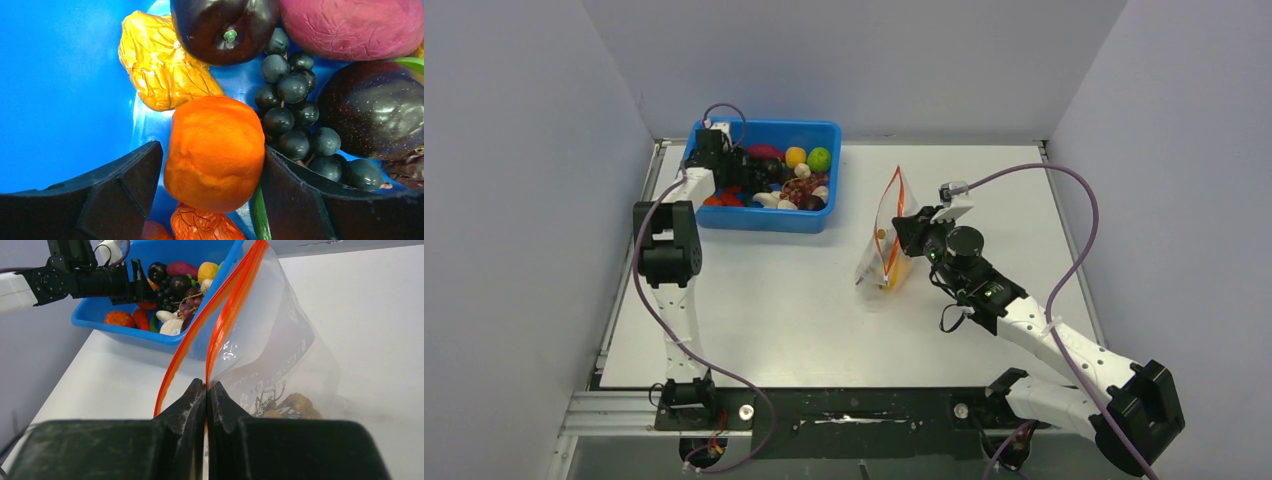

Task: Place the food in the zip-top bag and seal the zipper
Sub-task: Pick up the fake fruit from the bin.

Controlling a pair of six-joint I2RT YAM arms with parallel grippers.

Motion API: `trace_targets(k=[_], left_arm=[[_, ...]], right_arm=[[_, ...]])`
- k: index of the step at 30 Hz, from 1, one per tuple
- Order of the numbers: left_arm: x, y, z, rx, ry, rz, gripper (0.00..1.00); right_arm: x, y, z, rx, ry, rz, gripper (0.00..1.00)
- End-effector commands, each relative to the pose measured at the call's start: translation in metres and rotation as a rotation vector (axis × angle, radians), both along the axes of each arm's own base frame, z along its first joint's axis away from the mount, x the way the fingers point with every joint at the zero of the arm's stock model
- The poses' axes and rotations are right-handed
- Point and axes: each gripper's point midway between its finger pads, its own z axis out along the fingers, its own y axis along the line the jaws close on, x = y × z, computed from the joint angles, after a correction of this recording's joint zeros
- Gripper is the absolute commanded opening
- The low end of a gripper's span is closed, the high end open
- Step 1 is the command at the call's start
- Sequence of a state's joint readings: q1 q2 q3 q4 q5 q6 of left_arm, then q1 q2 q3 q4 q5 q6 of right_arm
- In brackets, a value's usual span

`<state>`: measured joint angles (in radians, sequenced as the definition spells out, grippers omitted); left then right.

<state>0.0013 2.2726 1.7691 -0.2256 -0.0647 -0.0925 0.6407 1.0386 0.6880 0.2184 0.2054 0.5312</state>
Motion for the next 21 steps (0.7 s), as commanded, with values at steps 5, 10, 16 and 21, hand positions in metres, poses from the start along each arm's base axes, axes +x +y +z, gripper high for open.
trace_targets(k=[5, 10, 16, 21], left_arm=[[0.023, -0.008, 0.043, -0.014, -0.103, -0.054, 0.44], [0.022, -0.018, 0.065, -0.015, -0.138, -0.065, 0.40], [0.017, -0.030, 0.090, -0.009, -0.176, -0.081, 0.38], [0.010, -0.039, 0.111, -0.014, -0.207, -0.085, 0.38]], right_arm=[[0.008, -0.007, 0.035, 0.043, -0.089, -0.043, 0.00], [0.008, -0.007, 0.034, 0.048, -0.088, -0.040, 0.00], [0.005, -0.008, 0.032, 0.049, -0.085, -0.033, 0.00], [0.003, -0.002, 0.028, 0.032, -0.061, 0.001, 0.00]])
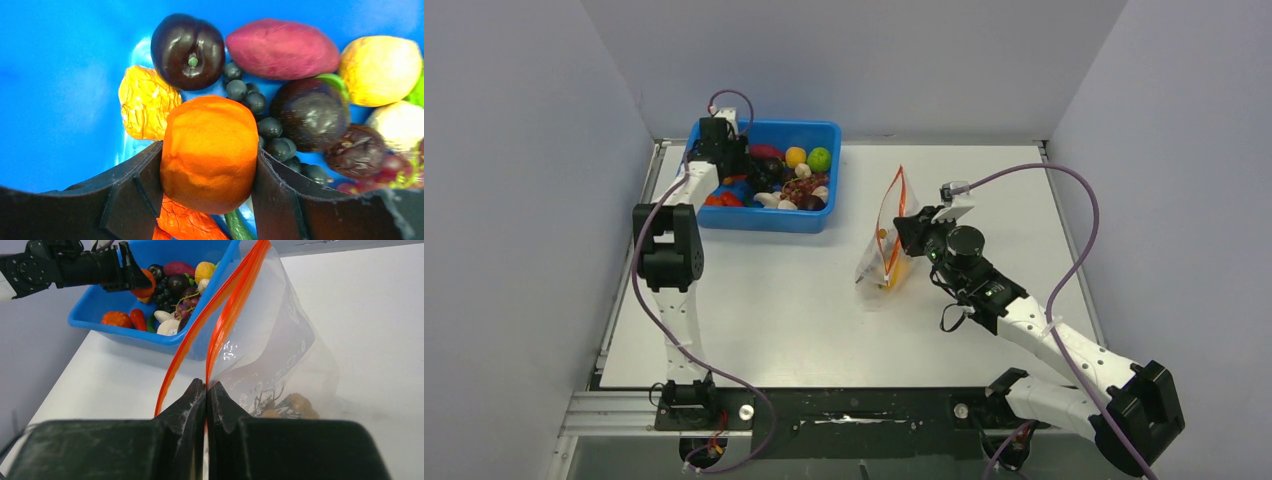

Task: Place the food in the zip-top bag and seal the zipper
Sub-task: Pick up the fake fruit from the bin.

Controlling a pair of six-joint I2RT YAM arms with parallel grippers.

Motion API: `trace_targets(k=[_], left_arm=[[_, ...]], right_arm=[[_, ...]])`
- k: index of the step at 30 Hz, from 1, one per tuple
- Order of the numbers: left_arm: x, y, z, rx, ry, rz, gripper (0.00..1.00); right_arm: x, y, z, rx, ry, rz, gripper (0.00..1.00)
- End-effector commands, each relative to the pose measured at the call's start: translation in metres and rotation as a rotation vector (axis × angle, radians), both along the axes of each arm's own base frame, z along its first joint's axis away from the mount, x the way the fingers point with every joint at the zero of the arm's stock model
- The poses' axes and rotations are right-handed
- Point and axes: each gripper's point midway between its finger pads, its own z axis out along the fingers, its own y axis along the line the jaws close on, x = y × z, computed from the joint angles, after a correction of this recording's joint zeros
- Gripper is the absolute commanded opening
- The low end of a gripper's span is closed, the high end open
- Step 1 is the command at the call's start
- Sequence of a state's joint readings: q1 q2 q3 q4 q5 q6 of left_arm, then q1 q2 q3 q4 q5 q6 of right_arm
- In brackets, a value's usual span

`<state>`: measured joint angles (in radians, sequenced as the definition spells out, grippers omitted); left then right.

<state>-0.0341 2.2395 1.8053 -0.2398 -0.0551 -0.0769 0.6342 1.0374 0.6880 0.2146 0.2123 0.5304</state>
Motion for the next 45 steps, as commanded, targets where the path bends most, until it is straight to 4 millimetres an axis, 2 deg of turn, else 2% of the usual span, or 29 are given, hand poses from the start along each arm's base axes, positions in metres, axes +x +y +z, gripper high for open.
trace_targets(k=[1, 8, 13, 20, 26, 32, 41, 45], left_arm=[[0.001, -0.019, 0.084, -0.022, -0.160, -0.035, 0.38], [-0.015, -0.026, 0.112, -0.050, -0.210, -0.038, 0.37], [-0.035, -0.039, 0.139, -0.126, -0.262, -0.082, 0.37], [-0.076, -0.077, 0.165, -0.338, -0.300, -0.200, 0.36], [-0.119, -0.109, 0.207, -0.534, -0.381, -0.296, 0.33], [-0.173, -0.149, 0.251, -0.790, -0.409, -0.468, 0.31], [-0.236, -0.197, 0.274, -0.981, -0.393, -0.679, 0.31], [-0.260, -0.225, 0.269, -1.049, -0.360, -0.761, 0.31]], right_arm=[[0.001, 0.002, 0.027, 0.032, -0.058, 0.019, 0.00], [-0.004, 0.008, 0.023, 0.016, -0.031, 0.064, 0.00], [-0.006, 0.009, 0.023, 0.015, -0.021, 0.071, 0.00], [-0.008, 0.008, 0.018, 0.025, -0.007, 0.069, 0.00], [-0.009, 0.005, 0.024, 0.038, -0.016, 0.060, 0.00], [-0.008, 0.009, 0.026, 0.042, -0.002, 0.073, 0.00], [-0.006, 0.022, 0.035, 0.085, 0.021, 0.110, 0.00], [-0.005, 0.024, 0.033, 0.083, 0.032, 0.108, 0.00]])
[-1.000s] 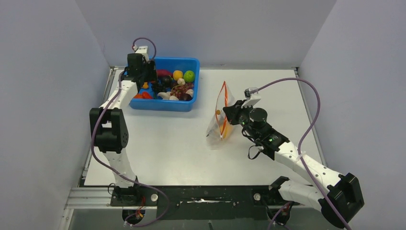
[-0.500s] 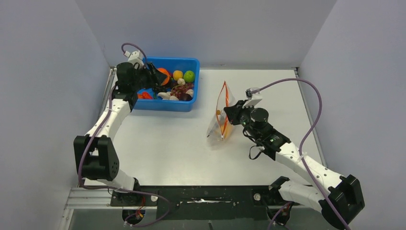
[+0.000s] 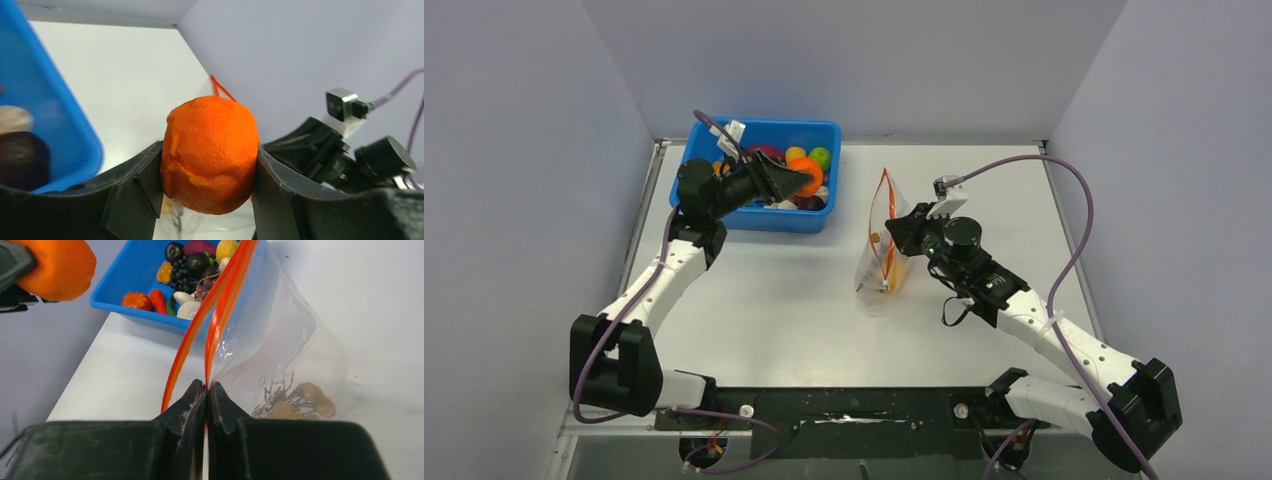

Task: Place the food in the zip-top bag and seal the zipper
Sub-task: Pick up the fake fruit from the bin, then place the fake fruit in the zipper food storage bag.

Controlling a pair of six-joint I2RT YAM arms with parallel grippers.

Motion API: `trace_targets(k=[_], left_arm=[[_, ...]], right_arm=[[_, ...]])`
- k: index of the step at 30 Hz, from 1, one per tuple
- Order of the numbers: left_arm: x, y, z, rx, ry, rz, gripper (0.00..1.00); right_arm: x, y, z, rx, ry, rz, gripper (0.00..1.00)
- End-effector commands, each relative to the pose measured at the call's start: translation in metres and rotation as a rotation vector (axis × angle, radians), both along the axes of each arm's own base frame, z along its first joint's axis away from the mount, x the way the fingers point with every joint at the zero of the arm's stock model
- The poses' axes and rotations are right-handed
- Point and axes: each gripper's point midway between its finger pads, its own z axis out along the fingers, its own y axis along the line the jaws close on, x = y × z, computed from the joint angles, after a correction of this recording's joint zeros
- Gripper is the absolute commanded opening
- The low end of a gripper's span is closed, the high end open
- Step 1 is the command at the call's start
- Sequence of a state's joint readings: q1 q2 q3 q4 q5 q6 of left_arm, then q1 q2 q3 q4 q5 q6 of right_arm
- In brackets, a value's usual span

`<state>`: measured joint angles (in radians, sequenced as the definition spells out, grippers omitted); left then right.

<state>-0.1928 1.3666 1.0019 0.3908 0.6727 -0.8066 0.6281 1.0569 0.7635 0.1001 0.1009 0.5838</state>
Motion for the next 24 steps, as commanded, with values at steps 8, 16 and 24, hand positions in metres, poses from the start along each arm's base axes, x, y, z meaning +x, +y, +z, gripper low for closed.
trace_targets(k=[8, 16, 24], left_arm=[[-0.076, -0.092, 0.034, -0.213, -0.053, -0.397, 0.30], [-0.080, -0.122, 0.017, -0.251, -0.003, -0.462, 0.27], [-0.062, -0.132, -0.029, -0.113, 0.061, -0.366, 0.26]], right_arm=[[0.003, 0.008, 0.037, 0.091, -0.056, 0.018, 0.00], [0.000, 0.013, 0.037, 0.120, -0.043, 0.037, 0.00], [-0.006, 0.014, 0.046, 0.141, -0.078, 0.057, 0.00]])
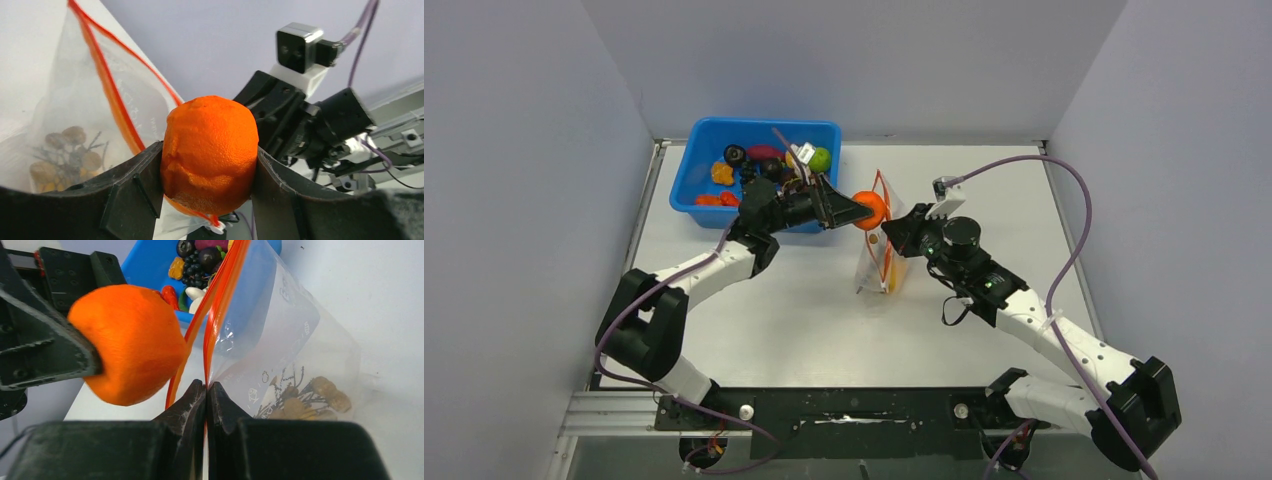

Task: Place the food in the zip-top bag and seal the zipper
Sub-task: Place the fake fruit in the zipper food storage bag.

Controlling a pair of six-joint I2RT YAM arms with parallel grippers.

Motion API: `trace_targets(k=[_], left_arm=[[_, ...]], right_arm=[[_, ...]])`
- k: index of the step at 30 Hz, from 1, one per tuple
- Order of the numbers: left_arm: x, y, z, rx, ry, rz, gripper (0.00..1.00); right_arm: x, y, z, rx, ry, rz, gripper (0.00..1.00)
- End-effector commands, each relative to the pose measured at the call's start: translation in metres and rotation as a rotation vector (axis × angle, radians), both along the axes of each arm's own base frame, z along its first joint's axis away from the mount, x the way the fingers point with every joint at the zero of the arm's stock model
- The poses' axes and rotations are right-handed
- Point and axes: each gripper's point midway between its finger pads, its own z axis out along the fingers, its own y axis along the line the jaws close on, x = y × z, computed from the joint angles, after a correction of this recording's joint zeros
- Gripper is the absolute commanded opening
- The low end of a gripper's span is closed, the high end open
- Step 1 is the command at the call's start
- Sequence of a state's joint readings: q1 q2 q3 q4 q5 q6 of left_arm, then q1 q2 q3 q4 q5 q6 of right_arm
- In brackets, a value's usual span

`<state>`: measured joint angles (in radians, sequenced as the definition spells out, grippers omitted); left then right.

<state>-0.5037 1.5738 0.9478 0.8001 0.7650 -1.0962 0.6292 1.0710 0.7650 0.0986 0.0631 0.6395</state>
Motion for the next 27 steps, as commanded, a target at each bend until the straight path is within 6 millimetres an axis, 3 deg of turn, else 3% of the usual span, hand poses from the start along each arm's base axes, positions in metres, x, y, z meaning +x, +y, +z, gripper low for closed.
trace_targets(k=[1, 8, 17, 22, 27], left_arm=[[0.012, -0.006, -0.014, 0.092, -0.047, 0.068, 0.26], [0.027, -0.001, -0.053, 0.345, -0.026, 0.210, 0.25], [0.036, 0.006, -0.059, 0.528, -0.076, 0.312, 0.25], [0.031, 0.005, -0.047, 0.507, -0.073, 0.313, 0.25], [-0.001, -0.011, -0.016, 0.335, -0.037, 0.200, 0.30]], right_arm=[[-0.003, 0.006, 0.050, 0.097, -0.123, 0.029, 0.00], [-0.006, 0.005, 0.058, 0.089, -0.163, 0.045, 0.00], [-0.010, 0.014, 0.065, 0.118, -0.190, 0.101, 0.00], [-0.007, 0.015, 0.056, 0.105, -0.170, 0.095, 0.00], [-0.008, 0.021, 0.053, 0.114, -0.145, 0.121, 0.00]])
